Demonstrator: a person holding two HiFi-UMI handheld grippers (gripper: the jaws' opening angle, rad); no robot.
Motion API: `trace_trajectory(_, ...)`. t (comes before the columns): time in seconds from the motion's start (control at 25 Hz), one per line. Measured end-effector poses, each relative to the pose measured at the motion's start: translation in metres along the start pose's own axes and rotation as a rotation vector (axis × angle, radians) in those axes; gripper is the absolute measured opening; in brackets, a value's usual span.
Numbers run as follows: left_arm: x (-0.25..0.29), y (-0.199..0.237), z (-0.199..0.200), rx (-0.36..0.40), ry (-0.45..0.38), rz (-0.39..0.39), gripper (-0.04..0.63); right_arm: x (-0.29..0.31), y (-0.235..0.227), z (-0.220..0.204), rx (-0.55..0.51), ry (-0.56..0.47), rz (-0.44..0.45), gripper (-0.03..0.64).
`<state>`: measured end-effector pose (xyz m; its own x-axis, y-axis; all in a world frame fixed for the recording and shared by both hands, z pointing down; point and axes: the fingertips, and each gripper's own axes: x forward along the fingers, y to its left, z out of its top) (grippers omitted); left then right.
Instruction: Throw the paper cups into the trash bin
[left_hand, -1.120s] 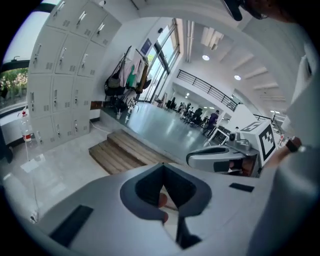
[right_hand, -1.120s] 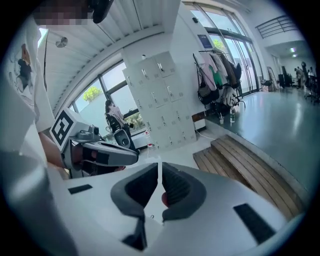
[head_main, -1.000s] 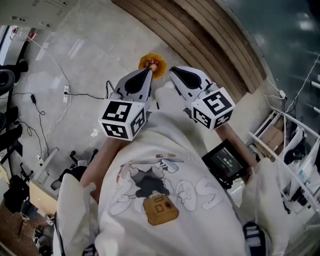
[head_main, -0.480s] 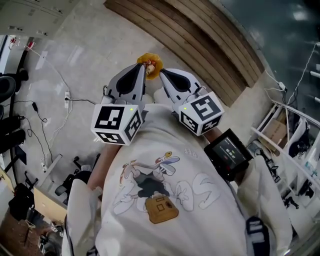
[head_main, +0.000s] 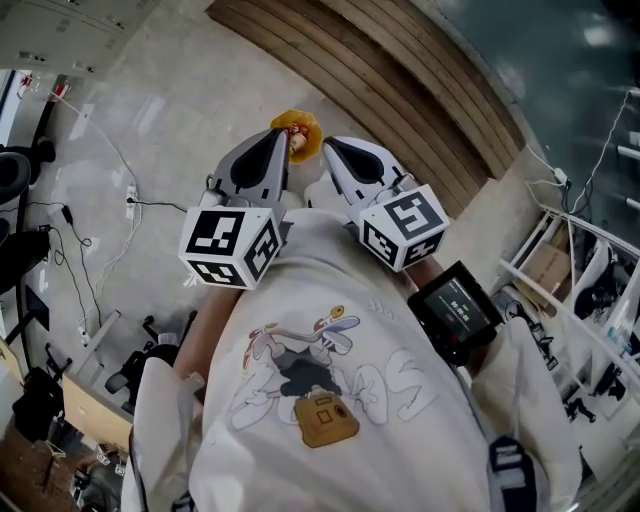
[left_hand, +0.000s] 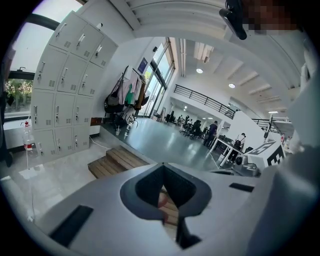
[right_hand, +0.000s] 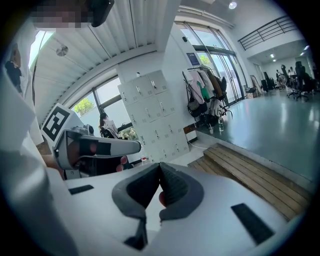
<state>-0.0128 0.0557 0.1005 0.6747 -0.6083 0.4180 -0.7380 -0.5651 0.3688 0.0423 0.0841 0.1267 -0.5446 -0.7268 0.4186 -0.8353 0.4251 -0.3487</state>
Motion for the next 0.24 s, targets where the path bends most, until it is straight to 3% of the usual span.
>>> trace_trajectory(0.24, 0.0023, 0.0010, 0.0015, -0.008, 0.000, -0.003, 0.006, -0.0014, -0.0042, 0.0010, 0.011, 0.000, -0.012, 0.008)
